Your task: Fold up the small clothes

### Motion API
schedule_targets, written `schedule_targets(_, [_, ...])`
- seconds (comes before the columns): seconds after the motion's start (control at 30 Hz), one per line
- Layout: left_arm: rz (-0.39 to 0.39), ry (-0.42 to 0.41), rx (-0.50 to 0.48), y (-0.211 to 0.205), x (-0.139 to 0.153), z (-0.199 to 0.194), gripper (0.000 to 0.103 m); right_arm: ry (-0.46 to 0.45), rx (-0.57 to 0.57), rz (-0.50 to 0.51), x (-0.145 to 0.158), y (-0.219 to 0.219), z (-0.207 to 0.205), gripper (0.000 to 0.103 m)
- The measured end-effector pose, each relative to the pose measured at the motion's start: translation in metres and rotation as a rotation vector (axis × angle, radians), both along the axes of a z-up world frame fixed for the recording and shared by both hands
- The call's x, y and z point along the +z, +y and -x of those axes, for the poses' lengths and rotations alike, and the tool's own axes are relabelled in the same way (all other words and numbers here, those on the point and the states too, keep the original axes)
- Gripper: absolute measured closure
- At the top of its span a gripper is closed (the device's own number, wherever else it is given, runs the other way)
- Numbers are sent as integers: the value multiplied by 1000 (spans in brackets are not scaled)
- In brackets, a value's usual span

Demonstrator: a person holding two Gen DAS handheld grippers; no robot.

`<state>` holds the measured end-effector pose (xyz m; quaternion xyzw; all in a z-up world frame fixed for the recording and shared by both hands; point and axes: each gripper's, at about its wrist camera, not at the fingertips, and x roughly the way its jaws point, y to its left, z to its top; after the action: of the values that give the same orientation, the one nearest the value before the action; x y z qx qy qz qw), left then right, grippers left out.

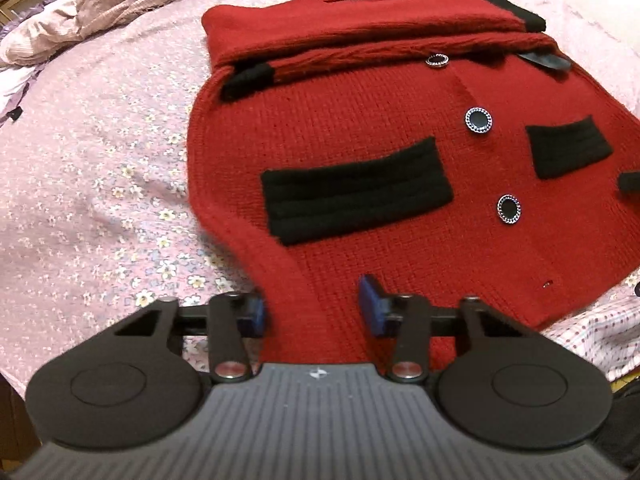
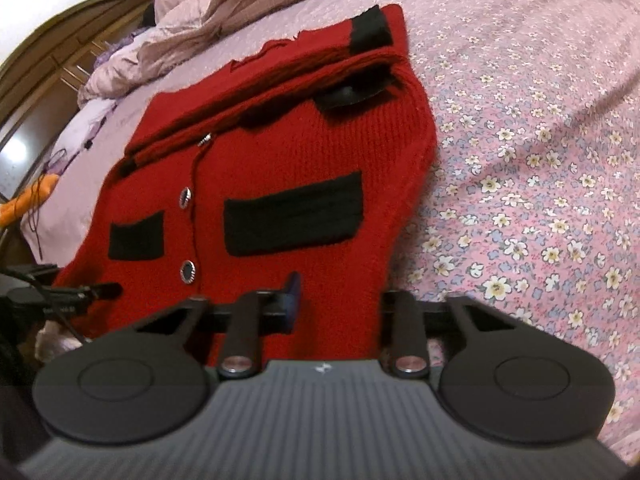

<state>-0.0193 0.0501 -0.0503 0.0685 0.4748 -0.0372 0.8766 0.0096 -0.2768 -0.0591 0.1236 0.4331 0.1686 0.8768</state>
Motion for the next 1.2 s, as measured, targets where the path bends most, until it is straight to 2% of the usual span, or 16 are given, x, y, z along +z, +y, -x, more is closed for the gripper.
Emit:
schedule_targets(0.07, [9, -4, 8, 3, 2, 1, 65, -2, 2, -20, 0, -2, 1, 91])
schedule_targets(0.13, [42, -14, 23, 10, 5, 0, 77, -18, -2, -49, 3, -4, 2, 92])
schedule_targets(0.23, [106, -32, 64, 21, 15, 1, 87, -52, -10, -140, 12, -8, 3, 93])
schedule_targets(0.37, [163, -87, 90, 30, 33, 1, 89, -104, -25, -242, 27, -15, -2, 93])
schedule_targets(0.67, [412, -209, 172, 51, 85, -22, 89, -195, -81, -398, 55, -20, -32, 93])
schedule_targets(0.8, [426, -292, 198, 51, 108, -38, 89, -249, -119, -433, 68, -25, -45, 93])
schedule_targets(0.93, [436, -341, 236, 55, 120, -55, 89, -291, -154, -467, 75, -33, -57, 93])
schedule_targets(1.2, [456, -364, 308, 73, 126, -89, 89, -308, -184, -489, 77, -39, -87, 93])
